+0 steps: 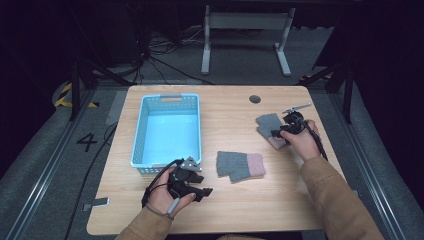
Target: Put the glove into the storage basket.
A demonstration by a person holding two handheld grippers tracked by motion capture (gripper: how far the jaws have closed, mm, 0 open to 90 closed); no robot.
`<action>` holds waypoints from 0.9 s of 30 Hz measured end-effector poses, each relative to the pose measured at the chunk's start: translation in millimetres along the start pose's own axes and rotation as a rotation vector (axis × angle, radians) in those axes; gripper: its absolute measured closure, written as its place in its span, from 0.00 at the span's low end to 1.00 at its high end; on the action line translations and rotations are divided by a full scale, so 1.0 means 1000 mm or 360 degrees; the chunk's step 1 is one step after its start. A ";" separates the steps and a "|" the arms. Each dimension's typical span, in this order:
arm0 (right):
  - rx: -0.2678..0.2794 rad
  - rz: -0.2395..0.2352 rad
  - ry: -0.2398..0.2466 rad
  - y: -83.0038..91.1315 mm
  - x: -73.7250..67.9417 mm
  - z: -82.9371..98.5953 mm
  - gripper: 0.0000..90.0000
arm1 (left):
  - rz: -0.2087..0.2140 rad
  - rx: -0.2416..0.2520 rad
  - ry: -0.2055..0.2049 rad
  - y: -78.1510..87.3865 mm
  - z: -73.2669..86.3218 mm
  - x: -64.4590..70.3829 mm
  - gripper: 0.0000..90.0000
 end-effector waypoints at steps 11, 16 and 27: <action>-0.0007 0.0059 0.0012 -0.010 -0.004 0.000 0.61 | -0.0001 -0.0003 0.0001 -0.002 0.000 0.001 0.52; -0.0040 0.0064 0.0018 -0.009 -0.004 -0.001 0.74 | 0.0000 -0.0005 0.0000 -0.002 0.000 0.001 0.52; -0.0037 0.0044 0.0027 -0.002 -0.003 -0.004 0.91 | 0.0004 0.0000 0.0005 -0.002 0.000 0.000 0.52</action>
Point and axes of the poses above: each handheld gripper's, and its own axes: y roughly backward along the jaws, z roughly out of its underside, x roughly to its right, the point moved 2 cm from there along -y, roughly forward along the jaws, and after that the axes turned 13 degrees about y, right-handed, at the moved point
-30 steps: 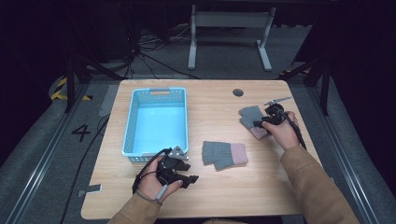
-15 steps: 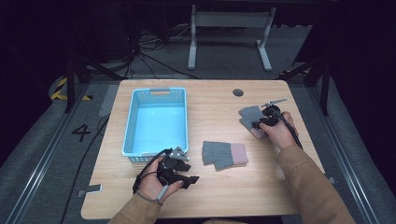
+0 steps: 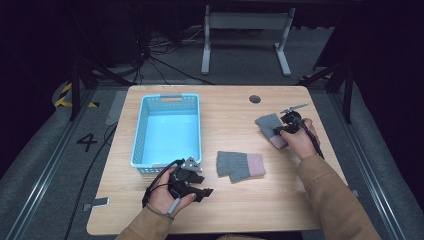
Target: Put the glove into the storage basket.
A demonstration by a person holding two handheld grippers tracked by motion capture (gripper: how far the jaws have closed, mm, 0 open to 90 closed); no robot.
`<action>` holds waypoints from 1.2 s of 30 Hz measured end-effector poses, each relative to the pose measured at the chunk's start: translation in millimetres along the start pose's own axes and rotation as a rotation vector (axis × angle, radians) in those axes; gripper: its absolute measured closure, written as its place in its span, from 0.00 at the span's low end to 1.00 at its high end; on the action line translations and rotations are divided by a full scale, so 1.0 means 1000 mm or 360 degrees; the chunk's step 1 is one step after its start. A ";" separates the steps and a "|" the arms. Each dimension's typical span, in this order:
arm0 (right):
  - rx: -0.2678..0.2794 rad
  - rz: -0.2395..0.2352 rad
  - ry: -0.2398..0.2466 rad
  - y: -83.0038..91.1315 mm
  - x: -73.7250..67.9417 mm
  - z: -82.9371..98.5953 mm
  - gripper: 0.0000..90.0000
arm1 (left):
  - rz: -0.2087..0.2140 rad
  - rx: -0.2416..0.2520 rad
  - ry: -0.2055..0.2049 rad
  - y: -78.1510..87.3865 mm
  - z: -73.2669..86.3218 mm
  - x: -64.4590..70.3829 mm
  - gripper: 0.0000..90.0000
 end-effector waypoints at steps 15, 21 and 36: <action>0.0122 -0.0034 0.0060 0.040 -0.005 -0.014 0.92 | 0.0004 0.0000 -0.0001 0.000 0.000 0.001 0.52; 0.0175 -0.0057 0.0111 0.055 -0.012 -0.022 0.92 | 0.0004 0.0000 -0.0001 0.000 0.000 0.001 0.52; 0.0293 -0.0225 0.0280 0.081 -0.036 -0.033 0.92 | 0.0003 0.0000 -0.0006 0.001 -0.001 0.001 0.52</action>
Point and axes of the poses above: each handheld gripper's, and its own axes: y roughly backward along the jaws, z roughly out of its underside, x roughly to its right, the point moved 2 cm from there along -y, roughly forward along the jaws, and after that the axes turned 13 degrees about y, right-handed, at the moved point
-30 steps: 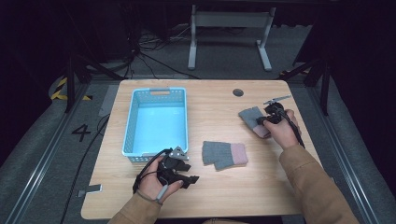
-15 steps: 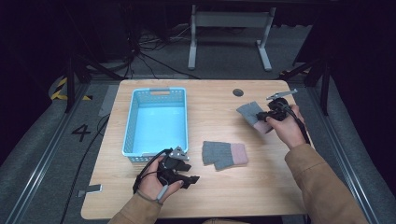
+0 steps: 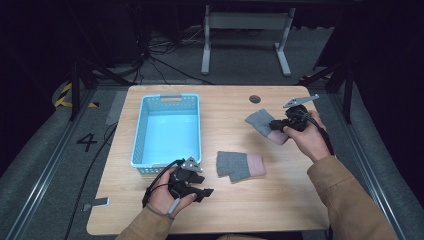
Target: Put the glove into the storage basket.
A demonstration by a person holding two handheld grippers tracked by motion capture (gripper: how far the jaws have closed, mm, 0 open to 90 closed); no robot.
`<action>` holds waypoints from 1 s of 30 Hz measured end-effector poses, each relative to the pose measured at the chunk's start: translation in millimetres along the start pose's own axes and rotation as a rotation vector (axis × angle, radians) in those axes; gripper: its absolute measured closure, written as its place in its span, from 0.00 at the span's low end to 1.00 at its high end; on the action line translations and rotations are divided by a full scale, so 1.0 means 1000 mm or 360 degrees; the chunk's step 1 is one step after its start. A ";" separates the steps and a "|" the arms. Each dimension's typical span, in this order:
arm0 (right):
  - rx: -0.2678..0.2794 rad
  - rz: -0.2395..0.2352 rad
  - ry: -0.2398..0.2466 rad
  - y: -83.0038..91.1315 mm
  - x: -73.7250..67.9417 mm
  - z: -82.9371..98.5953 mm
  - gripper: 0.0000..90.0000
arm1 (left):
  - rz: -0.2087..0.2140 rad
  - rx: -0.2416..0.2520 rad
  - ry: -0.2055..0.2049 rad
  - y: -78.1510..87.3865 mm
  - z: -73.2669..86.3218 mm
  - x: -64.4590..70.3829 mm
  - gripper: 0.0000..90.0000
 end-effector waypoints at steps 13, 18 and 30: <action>0.0056 -0.0182 0.0282 0.003 -0.041 -0.016 0.92 | -0.0004 -0.0007 -0.0004 0.000 0.000 0.000 0.52; 0.0093 -0.0267 0.0384 0.002 -0.056 -0.019 0.92 | -0.0005 -0.0008 -0.0003 -0.001 0.000 0.000 0.52; 0.0101 -0.0422 0.0501 -0.011 -0.079 -0.011 0.92 | -0.0004 -0.0017 -0.0013 -0.003 0.000 0.001 0.52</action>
Point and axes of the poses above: each handheld gripper's, and its own axes: y roughly backward along the jaws, z roughly out of its underside, x roughly to its right, the point moved 2 cm from there along -y, roughly forward along the jaws, and after that the axes turned 13 degrees about y, right-handed, at the moved point
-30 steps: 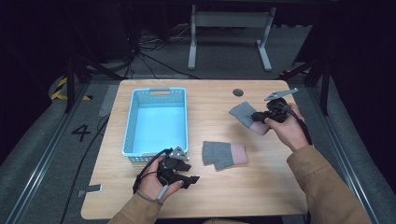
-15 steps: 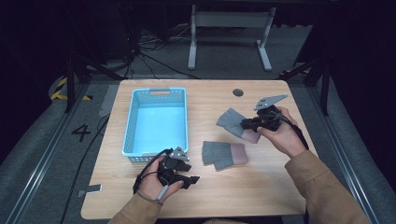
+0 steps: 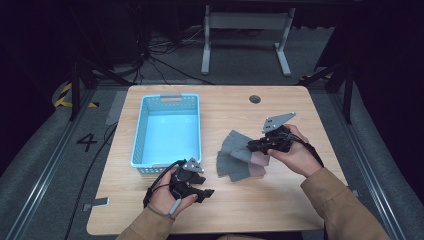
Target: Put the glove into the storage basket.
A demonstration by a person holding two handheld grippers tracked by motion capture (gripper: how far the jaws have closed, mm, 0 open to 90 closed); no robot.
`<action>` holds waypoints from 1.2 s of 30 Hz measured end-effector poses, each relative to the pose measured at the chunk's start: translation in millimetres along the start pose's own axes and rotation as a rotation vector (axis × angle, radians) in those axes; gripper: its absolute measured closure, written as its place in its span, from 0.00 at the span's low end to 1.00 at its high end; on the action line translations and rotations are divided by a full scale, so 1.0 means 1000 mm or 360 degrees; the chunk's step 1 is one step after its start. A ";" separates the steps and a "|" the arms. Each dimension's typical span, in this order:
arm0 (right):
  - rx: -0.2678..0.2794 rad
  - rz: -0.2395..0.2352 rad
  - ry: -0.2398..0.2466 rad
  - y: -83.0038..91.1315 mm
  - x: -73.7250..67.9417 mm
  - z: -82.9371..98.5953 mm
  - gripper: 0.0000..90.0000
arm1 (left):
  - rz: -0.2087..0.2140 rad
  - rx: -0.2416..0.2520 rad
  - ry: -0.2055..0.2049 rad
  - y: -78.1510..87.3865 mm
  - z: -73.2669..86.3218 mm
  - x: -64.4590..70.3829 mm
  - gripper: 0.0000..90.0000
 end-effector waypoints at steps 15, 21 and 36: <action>-0.0007 -0.0167 0.0087 -0.023 -0.014 0.011 0.92 | 0.0007 -0.0012 0.0000 -0.002 0.001 0.000 0.54; -0.0039 -0.0178 0.0085 -0.031 -0.013 0.018 0.92 | 0.0017 -0.0027 -0.0004 -0.004 0.001 0.001 0.57; -0.0107 -0.0225 0.0096 -0.043 -0.017 0.032 0.92 | 0.0000 -0.0021 0.0004 -0.006 0.001 0.001 0.56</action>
Point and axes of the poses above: each handheld gripper's, and its own axes: y roughly backward along the jaws, z roughly out of its underside, x roughly to its right, the point moved 2 cm from there along -y, roughly forward along the jaws, and after that the axes turned 13 degrees about y, right-handed, at the moved point
